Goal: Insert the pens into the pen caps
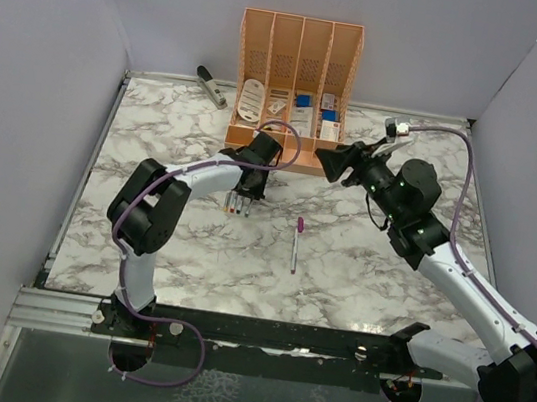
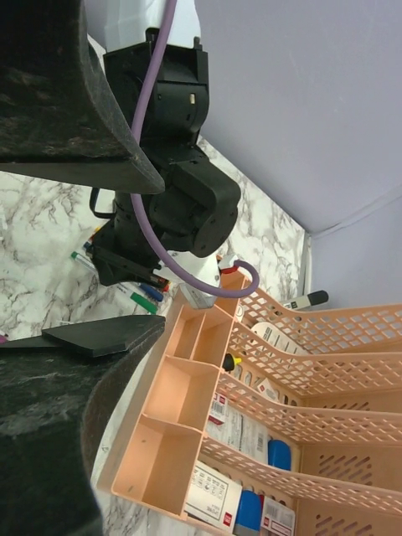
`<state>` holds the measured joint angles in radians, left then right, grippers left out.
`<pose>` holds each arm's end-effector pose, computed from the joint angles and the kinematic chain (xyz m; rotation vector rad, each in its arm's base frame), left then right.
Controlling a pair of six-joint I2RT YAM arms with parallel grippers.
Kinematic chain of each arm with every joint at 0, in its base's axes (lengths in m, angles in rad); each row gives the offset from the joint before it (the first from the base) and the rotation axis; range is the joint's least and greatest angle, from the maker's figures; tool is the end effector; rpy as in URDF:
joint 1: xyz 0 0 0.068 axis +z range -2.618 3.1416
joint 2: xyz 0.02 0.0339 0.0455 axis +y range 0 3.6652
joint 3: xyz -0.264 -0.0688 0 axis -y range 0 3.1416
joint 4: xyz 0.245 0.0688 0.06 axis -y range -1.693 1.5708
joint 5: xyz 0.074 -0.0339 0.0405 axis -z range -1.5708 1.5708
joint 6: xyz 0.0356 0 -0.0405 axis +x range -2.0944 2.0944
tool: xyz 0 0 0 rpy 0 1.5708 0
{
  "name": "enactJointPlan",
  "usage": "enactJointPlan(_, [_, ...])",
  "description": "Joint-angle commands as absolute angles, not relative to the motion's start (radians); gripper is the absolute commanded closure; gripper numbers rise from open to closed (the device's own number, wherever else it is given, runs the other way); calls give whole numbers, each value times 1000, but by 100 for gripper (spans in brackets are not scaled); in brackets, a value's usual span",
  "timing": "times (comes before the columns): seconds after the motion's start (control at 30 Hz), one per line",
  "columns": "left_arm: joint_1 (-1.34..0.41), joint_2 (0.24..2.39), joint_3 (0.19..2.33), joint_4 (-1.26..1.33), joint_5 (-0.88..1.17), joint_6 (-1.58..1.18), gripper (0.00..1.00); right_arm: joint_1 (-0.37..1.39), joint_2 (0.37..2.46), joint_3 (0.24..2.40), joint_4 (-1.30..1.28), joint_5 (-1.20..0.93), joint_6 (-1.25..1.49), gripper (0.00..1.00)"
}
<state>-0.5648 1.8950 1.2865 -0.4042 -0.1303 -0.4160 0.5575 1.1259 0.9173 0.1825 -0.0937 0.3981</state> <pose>0.3381 -0.2087 0.1802 0.1438 2.5791 -0.1999 0.2256 0.1446 0.3569 -0.2073 1.6450 0.8109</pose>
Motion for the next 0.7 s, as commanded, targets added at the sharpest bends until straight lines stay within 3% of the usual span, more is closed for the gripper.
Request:
enactJointPlan(0.0, [-566,1912,1317,-460,-214,-418,100,561,1100,900,155,-64,381,41])
enactJointPlan(0.33, [-566,1937,1342,-478,-230,-430,100,561,1096,886,143,-68,388,41])
enactJointPlan(0.5, [-566,1944,1345,-477,-230,-441,91,561,1091,881,132,-63,386,41])
enactJointPlan(0.67, [-566,1953,1350,-475,-226,-447,90,561,1084,871,134,-56,384,41])
